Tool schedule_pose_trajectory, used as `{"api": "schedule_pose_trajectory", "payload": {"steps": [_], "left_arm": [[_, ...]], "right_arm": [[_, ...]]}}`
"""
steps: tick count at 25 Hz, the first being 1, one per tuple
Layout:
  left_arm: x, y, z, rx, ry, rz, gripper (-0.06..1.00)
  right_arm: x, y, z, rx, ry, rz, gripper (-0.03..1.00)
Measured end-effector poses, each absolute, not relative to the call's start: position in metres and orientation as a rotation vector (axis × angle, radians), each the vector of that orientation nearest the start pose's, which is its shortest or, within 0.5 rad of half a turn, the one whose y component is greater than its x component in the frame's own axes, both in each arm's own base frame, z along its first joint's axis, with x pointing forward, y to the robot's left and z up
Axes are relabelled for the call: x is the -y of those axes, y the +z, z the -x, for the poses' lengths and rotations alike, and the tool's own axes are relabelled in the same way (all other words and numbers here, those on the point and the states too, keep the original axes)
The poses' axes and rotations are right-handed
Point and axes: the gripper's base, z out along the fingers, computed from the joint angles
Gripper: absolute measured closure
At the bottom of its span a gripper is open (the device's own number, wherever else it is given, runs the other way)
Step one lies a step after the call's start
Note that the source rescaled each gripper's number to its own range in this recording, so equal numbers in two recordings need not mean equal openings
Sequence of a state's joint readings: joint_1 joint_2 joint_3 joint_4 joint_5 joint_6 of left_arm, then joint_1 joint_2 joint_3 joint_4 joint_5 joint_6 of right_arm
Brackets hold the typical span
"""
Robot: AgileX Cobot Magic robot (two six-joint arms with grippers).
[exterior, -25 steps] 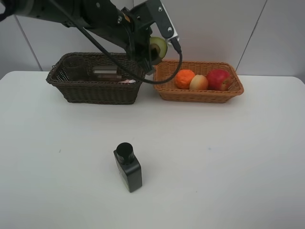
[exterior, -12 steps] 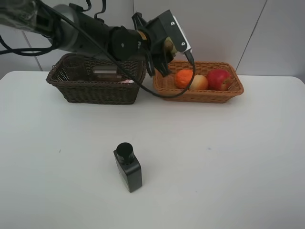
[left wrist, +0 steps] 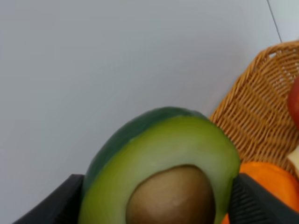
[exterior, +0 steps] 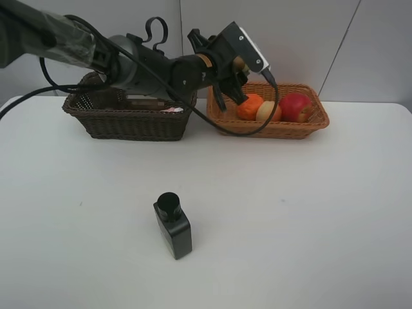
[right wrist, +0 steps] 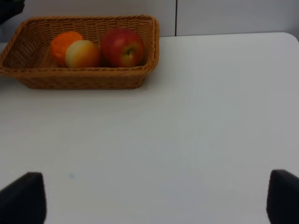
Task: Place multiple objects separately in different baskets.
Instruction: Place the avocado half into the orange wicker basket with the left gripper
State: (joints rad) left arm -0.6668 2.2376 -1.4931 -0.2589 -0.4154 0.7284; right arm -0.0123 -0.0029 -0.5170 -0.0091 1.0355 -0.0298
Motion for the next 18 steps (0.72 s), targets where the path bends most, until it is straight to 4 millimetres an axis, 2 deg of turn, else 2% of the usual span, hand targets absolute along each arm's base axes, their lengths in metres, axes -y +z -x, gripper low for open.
{"api": "schedule_pose_trajectory", "payload": {"steps": [10,18], "left_arm": [[0.312,0.142,-0.410,-1.596,-0.054,-0.921,0.15],[0.312,0.141,-0.410,-1.601,-0.055,-0.925,0.15]], "right_arm": [[0.001,0.284,0.006,-1.999,-0.038,0.017,-0.03],[0.001,0.284,0.006,-1.999,-0.038,0.017,-0.03]]}}
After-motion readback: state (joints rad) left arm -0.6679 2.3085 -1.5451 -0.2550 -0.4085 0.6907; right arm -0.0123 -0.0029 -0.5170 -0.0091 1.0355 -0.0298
